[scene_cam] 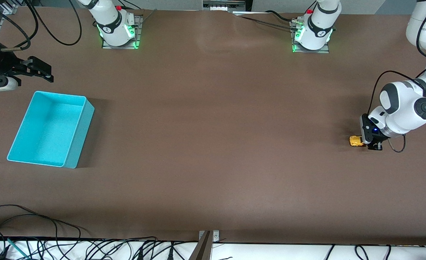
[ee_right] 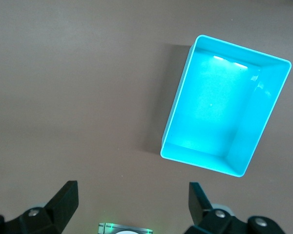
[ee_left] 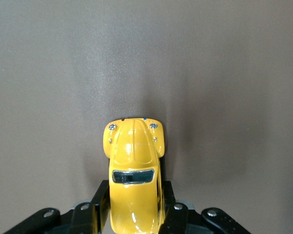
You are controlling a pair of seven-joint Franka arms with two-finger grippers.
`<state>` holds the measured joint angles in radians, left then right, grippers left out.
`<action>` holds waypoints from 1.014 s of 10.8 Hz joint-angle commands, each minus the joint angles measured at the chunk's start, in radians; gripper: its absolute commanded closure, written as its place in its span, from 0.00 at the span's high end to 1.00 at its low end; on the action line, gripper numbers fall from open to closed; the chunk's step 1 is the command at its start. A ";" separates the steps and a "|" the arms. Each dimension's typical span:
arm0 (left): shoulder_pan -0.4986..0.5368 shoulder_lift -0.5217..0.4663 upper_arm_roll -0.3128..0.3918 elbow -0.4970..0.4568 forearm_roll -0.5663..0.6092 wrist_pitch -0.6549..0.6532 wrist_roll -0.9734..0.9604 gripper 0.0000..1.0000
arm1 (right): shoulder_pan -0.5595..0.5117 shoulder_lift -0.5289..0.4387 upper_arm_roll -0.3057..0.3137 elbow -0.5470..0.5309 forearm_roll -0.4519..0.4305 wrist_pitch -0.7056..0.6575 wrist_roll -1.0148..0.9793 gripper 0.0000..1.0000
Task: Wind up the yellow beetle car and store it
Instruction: 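Drag the car backward along the table with the left gripper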
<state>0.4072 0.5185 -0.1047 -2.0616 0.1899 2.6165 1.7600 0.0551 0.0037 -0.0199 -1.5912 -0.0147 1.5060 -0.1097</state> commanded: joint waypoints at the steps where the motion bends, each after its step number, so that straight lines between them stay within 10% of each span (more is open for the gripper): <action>1: 0.019 0.041 -0.004 0.017 0.013 -0.007 0.045 0.12 | -0.001 -0.007 0.000 -0.006 0.010 0.006 -0.011 1.00; 11: 0.019 0.043 -0.004 0.017 0.008 -0.007 0.047 0.13 | -0.001 -0.004 0.000 -0.006 0.010 0.008 -0.011 1.00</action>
<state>0.4079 0.5187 -0.1049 -2.0616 0.1899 2.6165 1.7728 0.0551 0.0042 -0.0199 -1.5912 -0.0147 1.5067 -0.1098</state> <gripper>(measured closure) 0.537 0.000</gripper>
